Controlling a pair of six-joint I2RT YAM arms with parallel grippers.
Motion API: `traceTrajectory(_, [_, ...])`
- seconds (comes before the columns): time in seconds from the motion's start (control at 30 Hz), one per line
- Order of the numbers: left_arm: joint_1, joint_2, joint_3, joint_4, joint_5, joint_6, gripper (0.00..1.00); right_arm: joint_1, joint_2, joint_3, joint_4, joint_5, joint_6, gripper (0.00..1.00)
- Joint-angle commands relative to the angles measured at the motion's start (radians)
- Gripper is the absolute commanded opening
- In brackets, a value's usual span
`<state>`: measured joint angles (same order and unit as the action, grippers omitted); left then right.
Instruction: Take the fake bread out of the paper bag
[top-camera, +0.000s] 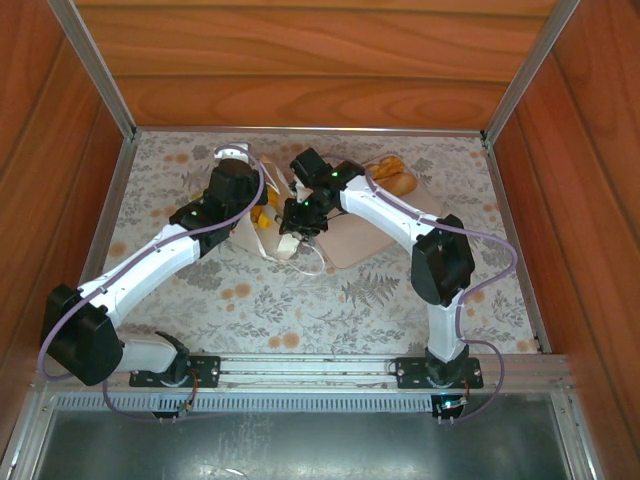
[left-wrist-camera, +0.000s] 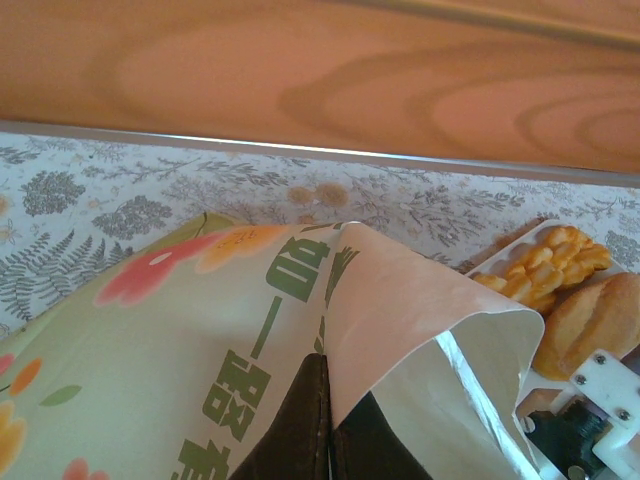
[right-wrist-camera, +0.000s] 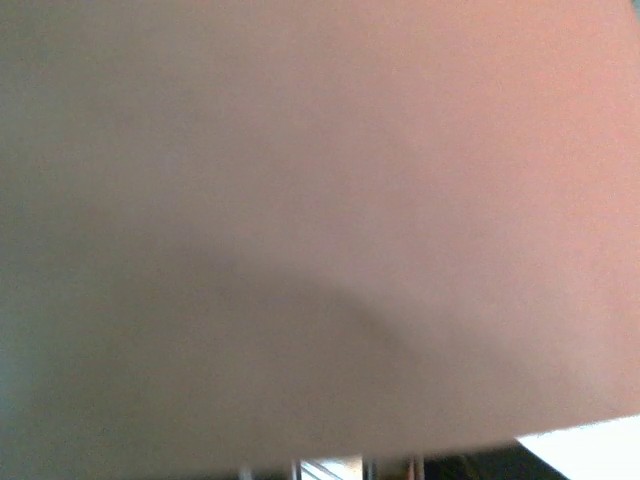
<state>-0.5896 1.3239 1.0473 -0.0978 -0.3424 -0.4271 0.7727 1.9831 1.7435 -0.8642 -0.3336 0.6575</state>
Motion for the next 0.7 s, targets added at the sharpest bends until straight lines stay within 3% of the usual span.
traceTrajectory(0.0, [0.005, 0.006, -0.004, 0.035, 0.002, -0.015, 0.00, 0.005, -0.007, 0.031, -0.004, -0.005, -0.027, 0.34])
traceTrajectory(0.23, [0.006, 0.021, 0.002, 0.040, -0.007, -0.019, 0.00, 0.014, -0.088, 0.013, -0.002, -0.019, -0.053, 0.26])
traceTrajectory(0.67, [0.008, 0.025, 0.018, 0.033, -0.013, -0.018, 0.00, 0.034, -0.285, -0.140, -0.013, -0.051, -0.051, 0.25])
